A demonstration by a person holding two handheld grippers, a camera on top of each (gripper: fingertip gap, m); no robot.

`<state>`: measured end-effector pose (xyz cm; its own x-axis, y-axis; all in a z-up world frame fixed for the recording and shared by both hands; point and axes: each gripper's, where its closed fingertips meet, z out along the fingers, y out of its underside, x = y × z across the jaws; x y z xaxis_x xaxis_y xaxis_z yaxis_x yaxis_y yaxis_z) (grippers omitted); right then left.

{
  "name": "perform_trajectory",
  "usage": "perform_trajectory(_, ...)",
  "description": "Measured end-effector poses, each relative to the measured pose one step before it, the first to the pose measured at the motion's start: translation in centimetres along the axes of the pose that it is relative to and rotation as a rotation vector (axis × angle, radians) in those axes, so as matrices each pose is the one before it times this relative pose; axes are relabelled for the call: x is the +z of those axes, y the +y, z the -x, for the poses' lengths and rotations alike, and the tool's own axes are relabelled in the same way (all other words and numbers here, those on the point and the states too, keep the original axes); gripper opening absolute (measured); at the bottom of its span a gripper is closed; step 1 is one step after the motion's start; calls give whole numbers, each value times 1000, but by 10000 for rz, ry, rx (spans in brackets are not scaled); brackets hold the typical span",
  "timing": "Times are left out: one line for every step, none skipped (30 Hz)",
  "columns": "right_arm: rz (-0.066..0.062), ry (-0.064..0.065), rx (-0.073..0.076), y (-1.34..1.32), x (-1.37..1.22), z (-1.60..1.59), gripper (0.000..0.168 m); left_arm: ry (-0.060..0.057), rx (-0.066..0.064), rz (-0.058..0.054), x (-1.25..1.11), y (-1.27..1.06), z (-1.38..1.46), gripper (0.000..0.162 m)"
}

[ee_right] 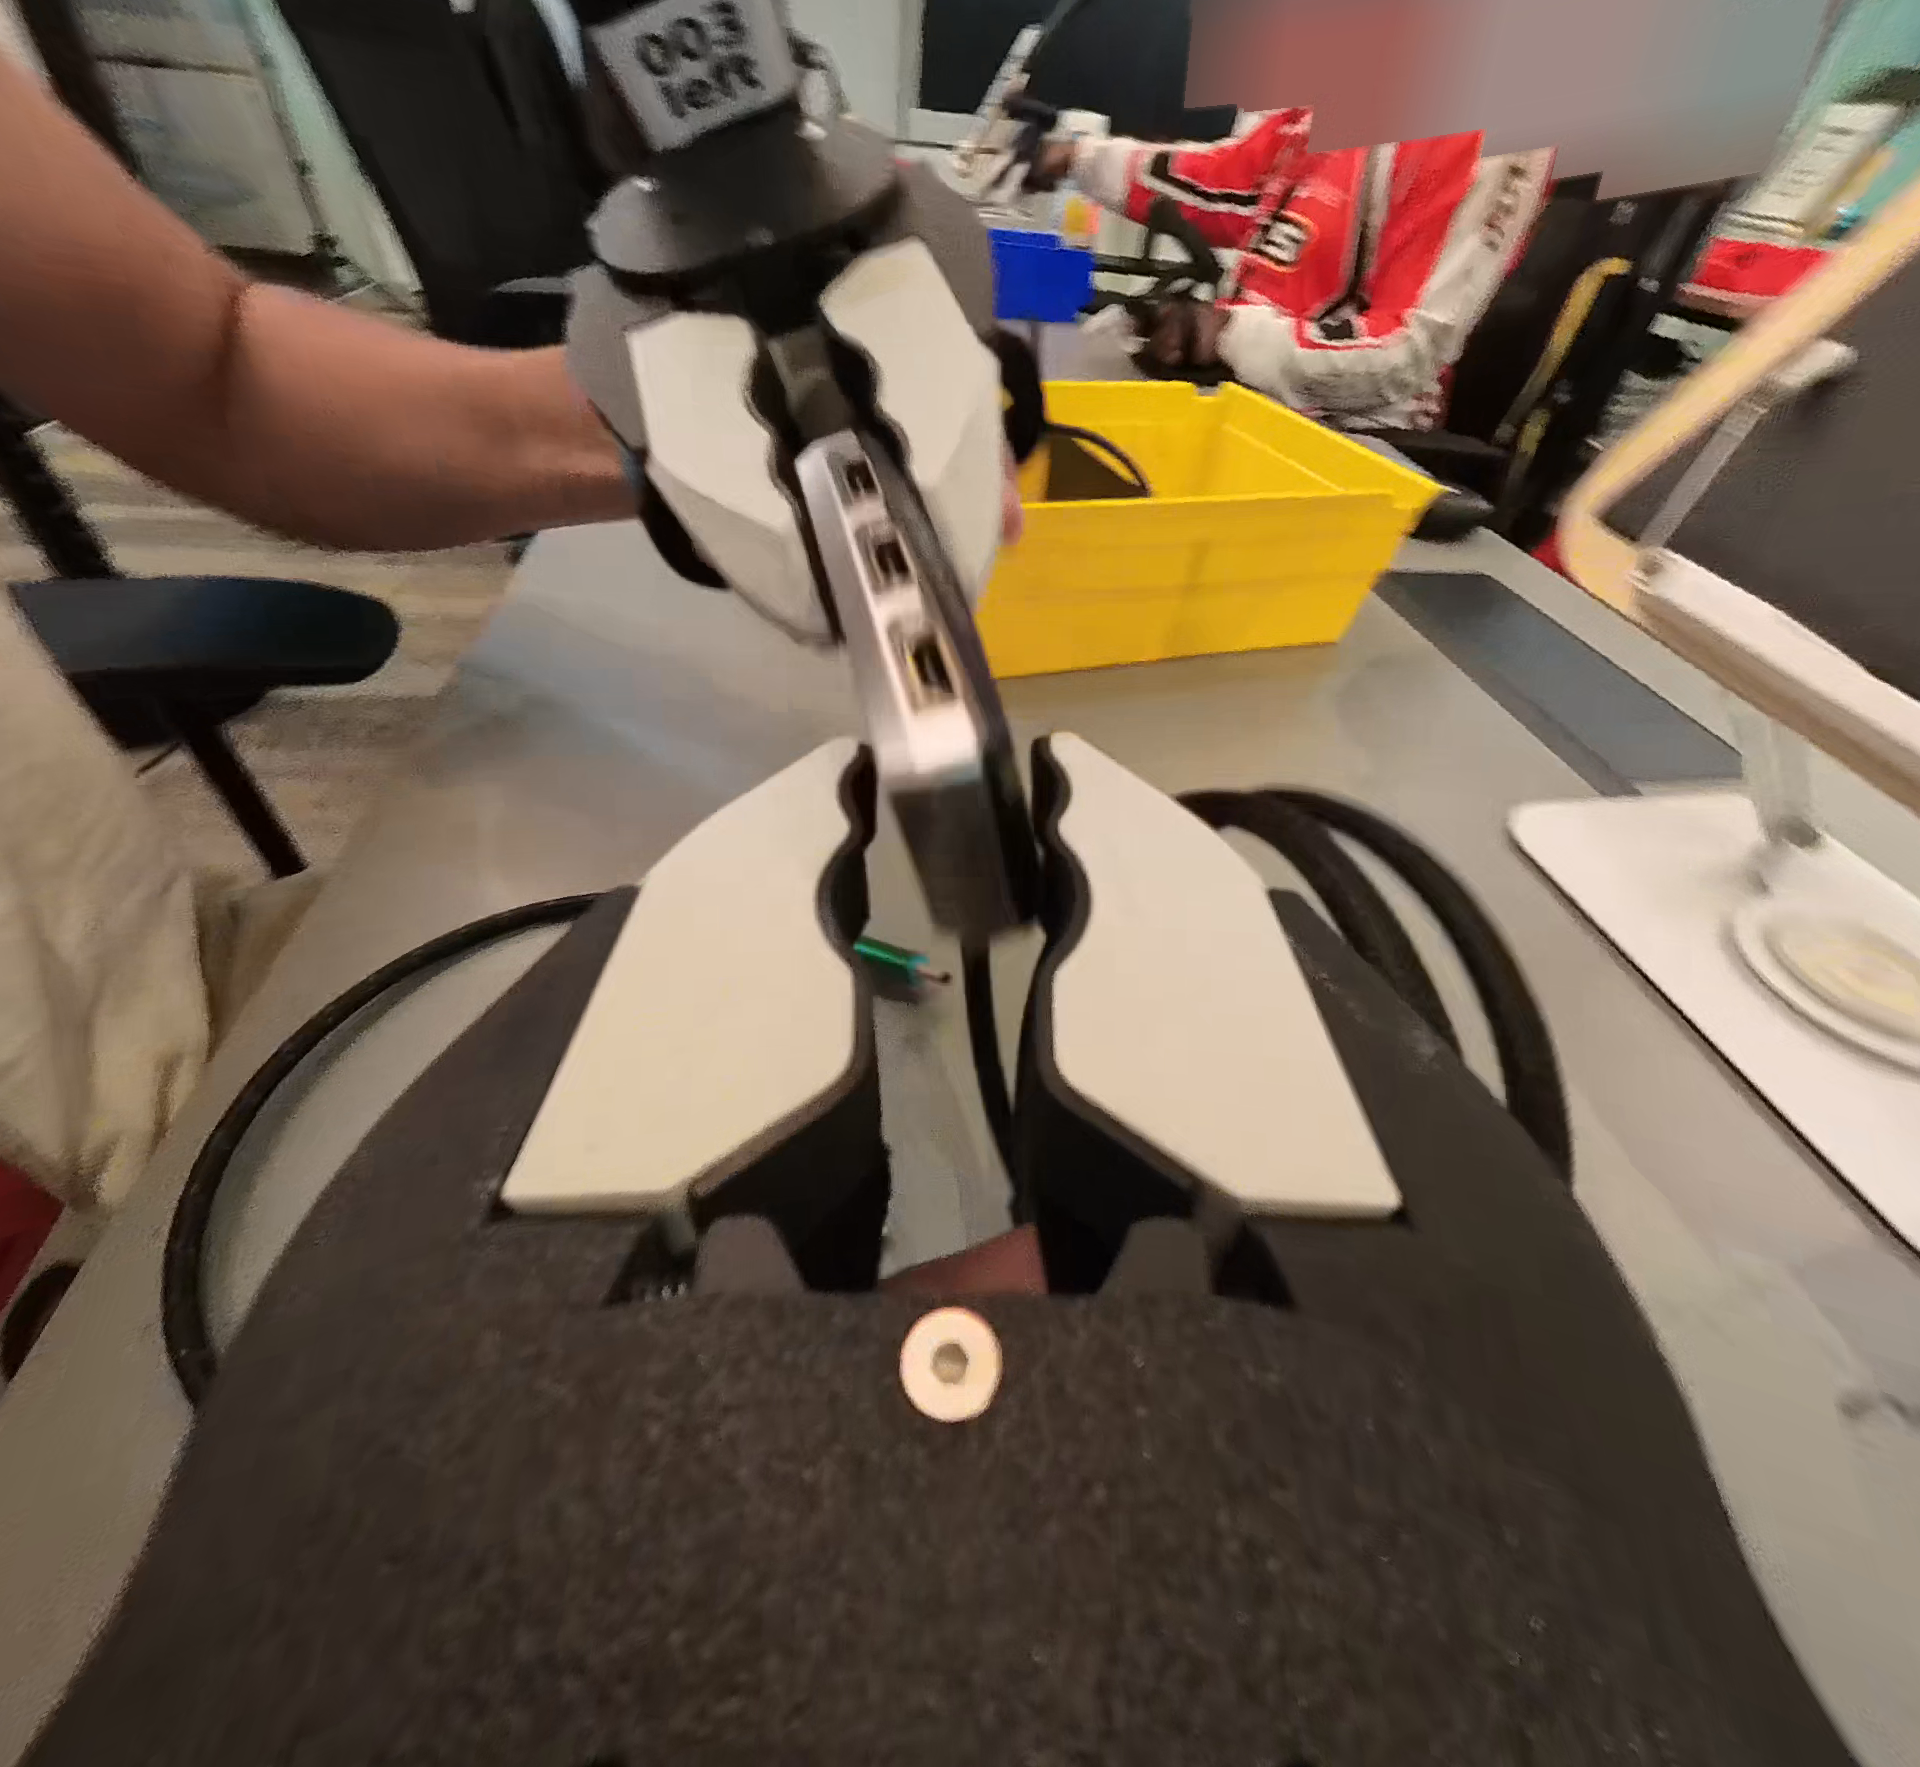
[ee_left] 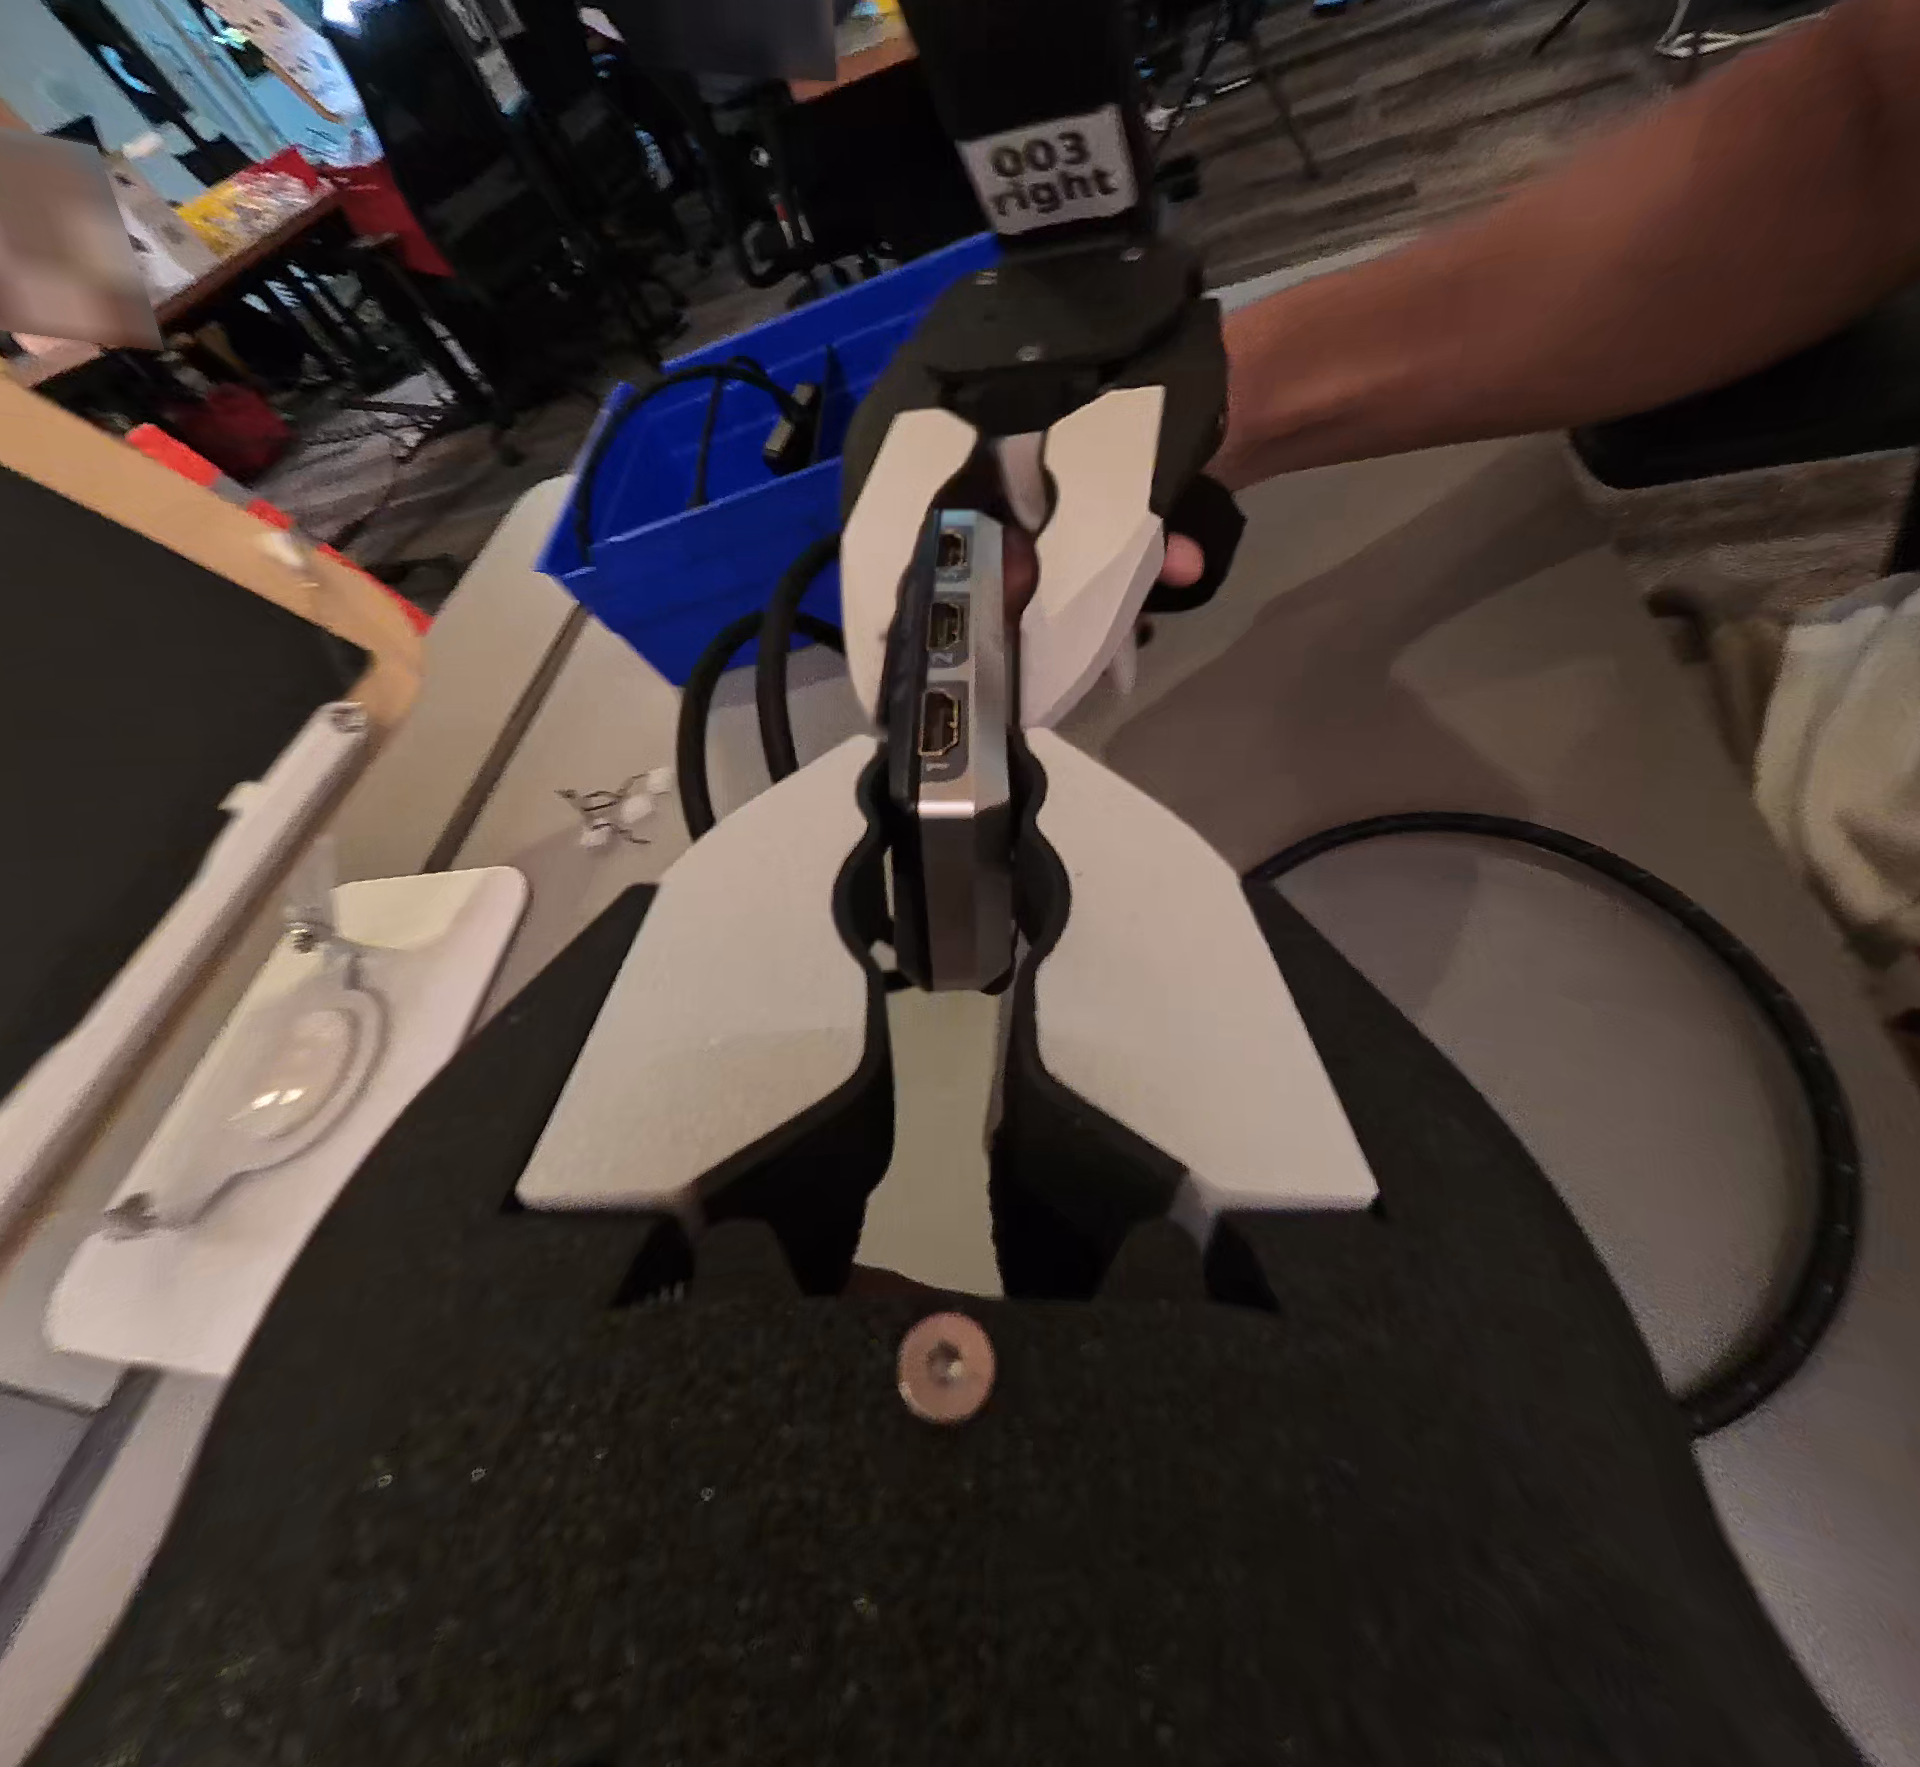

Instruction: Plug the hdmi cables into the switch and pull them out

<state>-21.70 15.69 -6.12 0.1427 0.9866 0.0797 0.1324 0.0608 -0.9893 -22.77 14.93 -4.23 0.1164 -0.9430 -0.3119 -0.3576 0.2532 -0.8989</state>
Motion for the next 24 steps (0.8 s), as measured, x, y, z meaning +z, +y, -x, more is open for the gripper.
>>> perform_trajectory(22, 662, 280, 51, -715, -1037, 30, -421, 26, -106, -754, -408, 1166, 22)
perform_trajectory(163, 746, 182, 92, -760, -1044, 27, -579, 52, -110, -880, -390, 1445, 21)
perform_trajectory(254, 728, 61, 79, -735, -772, 27, -581, 241, 122, -787, 2, 1322, 20)
perform_trajectory(226, 785, 145, 72, -670, -637, 26, -722, 450, 321, -573, 390, 1239, 20)
perform_trajectory(430, 661, 407, 460, -514, -340, 24, -715, 392, 411, -268, 675, 974, 20)
perform_trajectory(635, 140, 569, 876, -280, 550, 27, -539, 199, 314, 0, 715, 452, 20)
perform_trajectory(662, -147, 558, 1156, -71, 1158, 34, -263, 47, 147, 175, 643, -181, 20)
perform_trajectory(698, 15, 396, 1518, 81, 1010, 39, -233, 9, 106, 233, 703, -361, 20)
perform_trajectory(716, 407, 277, 1724, 247, 393, 41, -137, -59, 159, 227, 827, -491, 20)
perform_trajectory(685, 498, 133, 1783, 336, 180, 44, -67, -163, 85, 186, 751, -500, 22)
perform_trajectory(743, 511, 70, 1865, 362, 46, 47, -111, -208, -81, 38, 494, -339, 24)
perform_trajectory(668, 581, 74, 1670, 389, -162, 47, -55, -167, -145, -77, 285, -300, 26)
perform_trajectory(472, 431, 98, 1335, 357, 19, 47, 94, -111, -65, -94, 275, -338, 23)
perform_trajectory(329, 66, 101, 1048, 290, 483, 47, 76, -124, 26, -106, 295, -181, 20)
perform_trajectory(165, -70, 172, 758, 193, 605, 46, -36, -239, 9, -93, 227, 36, 20)
perform_trajectory(30, -1, 281, 503, 133, 412, 44, 53, -283, -75, -88, 105, -57, 20)
perform_trajectory(-48, -16, 337, 348, 65, 329, 42, 151, -178, -77, -71, 55, -203, 20)
perform_trajectory(-59, -70, 310, 205, 50, 333, 42, 10, 18, -41, -52, 69, -48, 20)
perform_trajectory(-219, -6, 280, -249, 25, 245, 41, -6, 44, -13, -14, 66, 35, 20)
perform_trajectory(-394, -145, 183, -743, 36, 535, 39, 25, -47, -8, -9, 6, 84, 20)
perform_trajectory(-443, -373, 110, -1096, 223, 1019, 36, -59, -68, -31, -28, -35, 233, 20)
perform_trajectory(-317, -415, 60, -1117, 608, 1191, 34, -22, -102, -30, -23, -21, 219, 20)
perform_trajectory(-29, -191, 24, -833, 1049, 973, 35, 5, -98, -24, -19, 4, 162, 20)
perform_trajectory(214, 16, -48, -476, 1305, 739, 39, -48, -51, -6, -19, 4, 221, 20)
